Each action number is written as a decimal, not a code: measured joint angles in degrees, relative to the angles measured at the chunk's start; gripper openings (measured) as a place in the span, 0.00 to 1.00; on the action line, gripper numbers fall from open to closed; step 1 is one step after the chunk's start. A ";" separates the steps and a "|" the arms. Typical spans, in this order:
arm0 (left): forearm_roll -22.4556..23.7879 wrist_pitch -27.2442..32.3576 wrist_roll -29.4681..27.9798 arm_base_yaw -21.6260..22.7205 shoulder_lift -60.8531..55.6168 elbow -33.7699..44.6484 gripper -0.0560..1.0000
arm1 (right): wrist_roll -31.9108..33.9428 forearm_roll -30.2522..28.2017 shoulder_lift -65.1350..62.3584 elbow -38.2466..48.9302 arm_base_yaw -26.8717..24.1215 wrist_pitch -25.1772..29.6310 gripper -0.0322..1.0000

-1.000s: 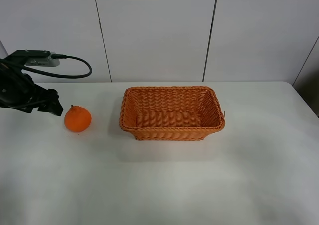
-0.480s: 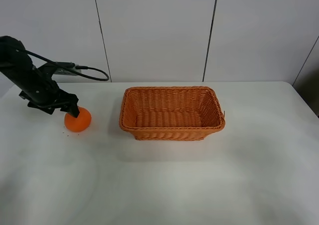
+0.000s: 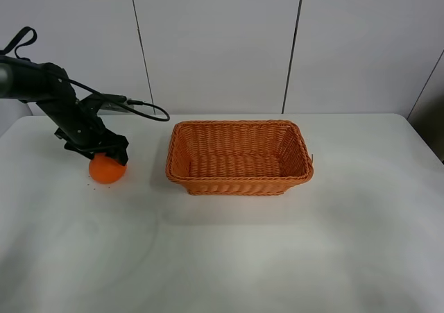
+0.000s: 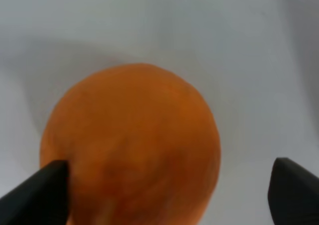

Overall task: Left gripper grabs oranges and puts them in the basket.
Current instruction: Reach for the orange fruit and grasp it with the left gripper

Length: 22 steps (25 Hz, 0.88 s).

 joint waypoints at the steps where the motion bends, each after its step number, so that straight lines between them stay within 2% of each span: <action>1: 0.13 0.00 0.05 0.00 0.63 -0.36 0.91 | 0.00 0.00 0.00 0.00 0.00 0.00 0.70; 7: 0.66 -0.21 0.19 0.00 2.68 -0.96 0.90 | 0.00 0.00 0.00 0.00 0.00 0.00 0.70; 10: 1.79 -0.03 0.25 0.00 2.68 -0.96 0.83 | 0.00 0.00 0.00 0.00 0.00 0.00 0.70; 13: 3.26 0.97 0.25 0.00 2.68 -0.96 0.67 | 0.00 0.00 0.00 0.00 0.00 0.00 0.70; 14: 3.26 0.97 0.25 0.00 2.68 -0.96 0.67 | 0.00 0.00 0.00 0.00 0.00 0.00 0.70; 15: 3.98 1.71 0.25 0.00 2.68 -0.96 0.51 | 0.00 0.00 0.00 0.00 0.00 0.00 0.70; 18: 4.98 3.32 0.25 0.00 2.57 -1.08 0.25 | 0.00 0.00 0.00 0.00 0.00 0.00 0.70; 22: 4.98 4.93 0.25 0.00 2.45 -1.26 0.23 | 0.00 0.00 0.00 0.00 0.00 0.00 0.70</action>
